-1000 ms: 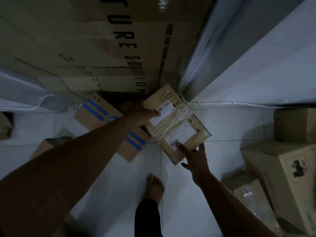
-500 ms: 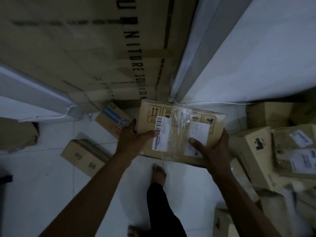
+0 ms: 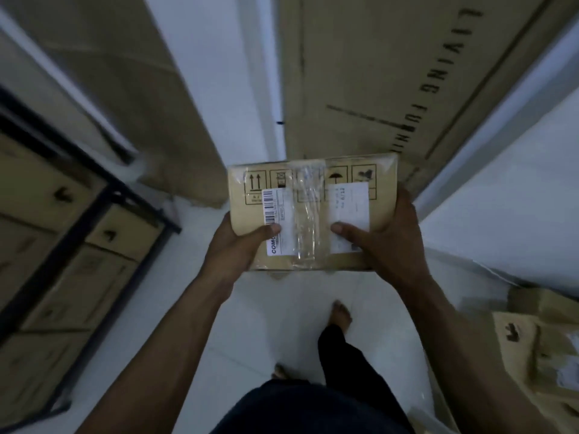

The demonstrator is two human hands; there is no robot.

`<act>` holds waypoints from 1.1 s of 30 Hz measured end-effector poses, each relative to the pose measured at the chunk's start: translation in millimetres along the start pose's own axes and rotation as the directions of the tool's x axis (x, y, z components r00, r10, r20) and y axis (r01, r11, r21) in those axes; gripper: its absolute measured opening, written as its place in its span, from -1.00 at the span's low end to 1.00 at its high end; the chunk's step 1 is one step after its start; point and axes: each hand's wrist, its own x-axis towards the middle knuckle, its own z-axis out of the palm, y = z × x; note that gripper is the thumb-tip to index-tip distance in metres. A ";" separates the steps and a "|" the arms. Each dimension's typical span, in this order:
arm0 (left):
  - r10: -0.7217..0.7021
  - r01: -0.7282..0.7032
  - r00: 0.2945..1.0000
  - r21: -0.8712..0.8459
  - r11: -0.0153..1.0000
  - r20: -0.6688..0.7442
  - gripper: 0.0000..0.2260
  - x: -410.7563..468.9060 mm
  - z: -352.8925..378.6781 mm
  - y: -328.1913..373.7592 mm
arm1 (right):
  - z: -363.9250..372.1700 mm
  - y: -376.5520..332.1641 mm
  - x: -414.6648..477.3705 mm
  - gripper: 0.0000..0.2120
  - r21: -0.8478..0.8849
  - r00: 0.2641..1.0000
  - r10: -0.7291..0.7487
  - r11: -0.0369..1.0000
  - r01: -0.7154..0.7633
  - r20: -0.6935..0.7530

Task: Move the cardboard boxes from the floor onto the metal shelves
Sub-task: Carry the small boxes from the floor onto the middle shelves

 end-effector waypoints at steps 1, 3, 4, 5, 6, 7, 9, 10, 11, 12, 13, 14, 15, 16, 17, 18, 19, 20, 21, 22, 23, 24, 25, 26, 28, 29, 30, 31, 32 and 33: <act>0.034 -0.035 0.999 -0.023 0.999 -0.036 -0.54 -19.9 -22.3 8.2 | 9.9 -22.0 -8.1 0.00 0.028 0.998 -0.053 0.998 0.052 0.031; 0.110 -0.117 0.985 -0.045 0.992 -0.135 -0.52 -60.1 -65.4 23.9 | 32.5 -64.7 -23.8 -0.02 0.083 0.986 -0.145 0.987 0.139 0.076; 0.139 -0.152 0.972 -0.056 0.987 -0.188 -0.53 -78.9 -86.8 29.6 | 45.3 -85.9 -31.3 -0.02 0.127 0.979 -0.178 0.978 0.166 0.095; 0.158 -0.179 0.955 -0.064 0.982 -0.251 -0.53 -96.7 -106.0 34.5 | 58.1 -105.7 -38.6 -0.03 0.177 0.971 -0.206 0.967 0.183 0.119; 0.168 -0.201 0.932 -0.073 0.977 -0.322 -0.55 -113.9 -123.5 38.0 | 70.6 -124.9 -45.6 -0.05 0.223 0.959 -0.237 0.954 0.200 0.153; 0.173 -0.221 0.902 -0.079 0.972 -0.396 -0.57 -132.1 -141.5 40.7 | 84.5 -144.8 -54.2 -0.07 0.260 0.941 -0.279 0.939 0.225 0.192; 0.179 -0.258 0.832 -0.080 0.963 -0.526 -0.64 -166.5 -174.7 44.4 | 112.1 -182.5 -69.4 -0.07 0.320 0.890 -0.368 0.906 0.278 0.269; 0.178 -0.271 0.795 -0.077 0.960 -0.580 -0.66 -183.0 -190.5 45.4 | 125.6 -199.9 -77.4 -0.05 0.347 0.861 -0.411 0.888 0.303 0.300; 0.179 -0.285 0.760 -0.073 0.956 -0.625 -0.67 -199.0 -206.2 45.7 | 139.1 -216.4 -86.0 -0.04 0.364 0.832 -0.449 0.872 0.328 0.326; 0.185 -0.299 0.726 -0.061 0.952 -0.662 -0.65 -213.4 -219.5 46.6 | 150.8 -231.4 -94.1 -0.04 0.371 0.807 -0.482 0.858 0.357 0.340; 0.197 -0.314 0.693 -0.044 0.948 -0.694 -0.62 -227.1 -233.2 48.1 | 162.6 -246.3 -102.1 -0.05 0.377 0.783 -0.516 0.841 0.387 0.347; 0.209 -0.331 0.661 -0.030 0.943 -0.720 -0.59 -239.6 -246.1 49.9 | 174.5 -260.8 -109.7 -0.05 0.397 0.758 -0.549 0.821 0.410 0.353; 0.220 -0.349 0.634 -0.020 0.937 -0.741 -0.57 -250.1 -257.7 51.8 | 185.8 -274.0 -115.8 -0.06 0.428 0.732 -0.578 0.800 0.421 0.360; 0.231 -0.368 0.608 -0.011 0.930 -0.760 -0.57 -259.7 -269.0 53.4 | 196.7 -287.6 -121.9 -0.07 0.466 0.703 -0.606 0.777 0.424 0.371; 0.242 -0.388 0.580 -0.003 0.922 -0.778 -0.57 -268.7 -280.7 54.6 | 208.8 -301.4 -128.5 -0.08 0.503 0.673 -0.632 0.755 0.421 0.385; 0.254 -0.407 0.552 0.009 0.913 -0.794 -0.57 -277.0 -292.3 55.4 | 221.4 -314.6 -134.9 -0.08 0.539 0.645 -0.655 0.733 0.415 0.394; 0.269 -0.421 0.524 0.029 0.907 -0.808 -0.56 -284.6 -304.9 56.0 | 234.5 -327.2 -141.4 -0.07 0.573 0.622 -0.676 0.711 0.408 0.396; 0.287 -0.429 0.492 0.058 0.902 -0.822 -0.53 -291.4 -317.6 57.2 | 247.4 -338.6 -147.8 -0.05 0.606 0.602 -0.695 0.689 0.398 0.394; 0.304 -0.434 0.459 0.088 0.897 -0.835 -0.48 -296.7 -329.6 59.1 | 260.2 -348.2 -152.6 -0.04 0.637 0.584 -0.712 0.667 0.387 0.390; 0.318 -0.436 0.427 0.115 0.893 -0.847 -0.43 -301.3 -341.6 61.0 | 273.4 -356.5 -156.7 -0.03 0.661 0.567 -0.728 0.647 0.380 0.386; 0.330 -0.437 0.399 0.140 0.889 -0.855 -0.39 -305.4 -354.7 62.3 | 287.1 -363.8 -160.8 -0.02 0.675 0.553 -0.740 0.633 0.379 0.383; 0.343 -0.437 0.379 0.161 0.885 -0.859 -0.38 -308.4 -368.9 62.7 | 301.1 -370.6 -165.2 -0.01 0.682 0.543 -0.749 0.624 0.382 0.380; 0.353 -0.434 0.363 0.179 0.883 -0.862 -0.38 -311.1 -384.2 62.4 | 316.1 -377.3 -170.1 -0.01 0.686 0.537 -0.756 0.616 0.387 0.375; 0.359 -0.428 0.347 0.195 0.883 -0.867 -0.37 -313.0 -400.6 61.8 | 332.1 -384.7 -175.4 -0.03 0.695 0.532 -0.765 0.602 0.393 0.362; 0.362 -0.407 0.308 0.222 0.886 -0.880 -0.30 -314.2 -435.3 58.7 | 365.5 -400.7 -187.4 -0.08 0.724 0.522 -0.785 0.568 0.392 0.333; 0.359 -0.400 0.291 0.229 0.888 -0.887 -0.27 -314.5 -452.9 57.2 | 382.9 -410.1 -194.1 -0.10 0.739 0.510 -0.793 0.555 0.382 0.333; 0.355 -0.396 0.275 0.232 0.888 -0.893 -0.26 -314.9 -469.7 56.3 | 400.6 -420.1 -200.6 -0.11 0.753 0.495 -0.799 0.548 0.364 0.342; 0.352 -0.398 0.259 0.233 0.887 -0.899 -0.28 -315.6 -486.6 56.6 | 418.4 -430.5 -206.4 -0.11 0.764 0.482 -0.801 0.545 0.344 0.355; 0.347 -0.398 0.246 0.232 0.887 -0.905 -0.32 -316.6 -503.0 56.7 | 435.9 -440.4 -211.6 -0.10 0.770 0.470 -0.803 0.545 0.332 0.366; 0.339 -0.394 0.235 0.230 0.890 -0.911 -0.36 -317.9 -518.8 55.9 | 453.5 -449.5 -216.6 -0.10 0.773 0.457 -0.806 0.545 0.325 0.376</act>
